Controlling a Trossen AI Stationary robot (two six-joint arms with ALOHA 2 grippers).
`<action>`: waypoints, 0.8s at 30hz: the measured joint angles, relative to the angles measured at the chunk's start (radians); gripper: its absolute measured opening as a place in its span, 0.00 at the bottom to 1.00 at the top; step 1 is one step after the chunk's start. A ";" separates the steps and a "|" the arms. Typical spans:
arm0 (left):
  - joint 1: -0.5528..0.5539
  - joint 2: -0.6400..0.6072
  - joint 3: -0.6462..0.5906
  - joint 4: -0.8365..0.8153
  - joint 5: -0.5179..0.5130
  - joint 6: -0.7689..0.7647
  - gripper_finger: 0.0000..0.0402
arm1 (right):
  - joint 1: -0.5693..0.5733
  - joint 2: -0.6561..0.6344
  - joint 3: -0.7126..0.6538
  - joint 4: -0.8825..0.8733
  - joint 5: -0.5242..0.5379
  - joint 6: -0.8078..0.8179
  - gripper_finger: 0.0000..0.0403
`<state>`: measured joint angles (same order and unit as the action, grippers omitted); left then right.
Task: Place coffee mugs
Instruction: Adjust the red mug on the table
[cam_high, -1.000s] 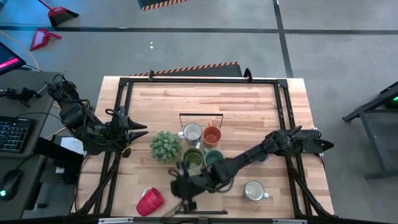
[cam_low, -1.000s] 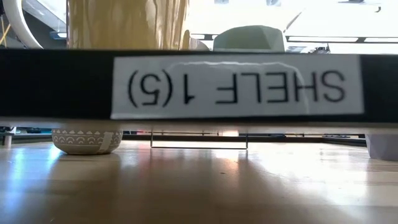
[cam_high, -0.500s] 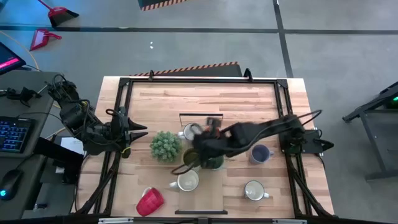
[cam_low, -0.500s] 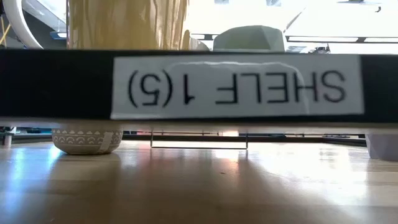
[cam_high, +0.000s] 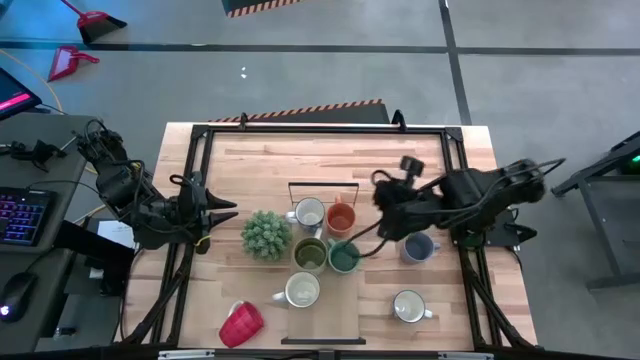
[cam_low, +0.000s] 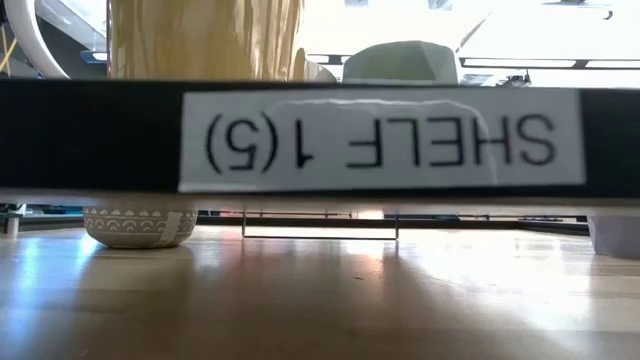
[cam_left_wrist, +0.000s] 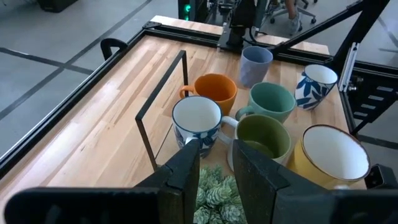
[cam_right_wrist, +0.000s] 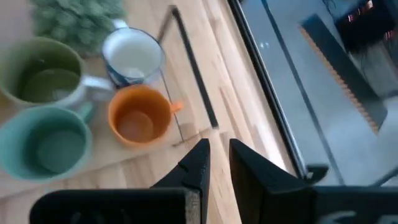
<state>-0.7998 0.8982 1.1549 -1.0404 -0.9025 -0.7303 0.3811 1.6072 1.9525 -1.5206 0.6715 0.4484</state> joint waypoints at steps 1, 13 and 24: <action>0.000 0.000 0.000 0.000 -0.001 0.000 0.22 | -0.001 -0.053 -0.086 0.050 0.000 0.022 0.11; 0.054 0.000 0.000 0.000 -0.028 -0.009 0.22 | -0.015 -0.692 -0.984 0.927 -0.212 -0.135 0.11; 0.136 0.023 0.000 0.173 0.045 0.107 0.22 | -0.128 -1.017 -1.425 1.343 -0.526 -0.319 0.11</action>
<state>-0.6641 0.9210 1.1553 -0.8675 -0.8575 -0.6236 0.2527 0.5898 0.5278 -0.1778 0.1451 0.1291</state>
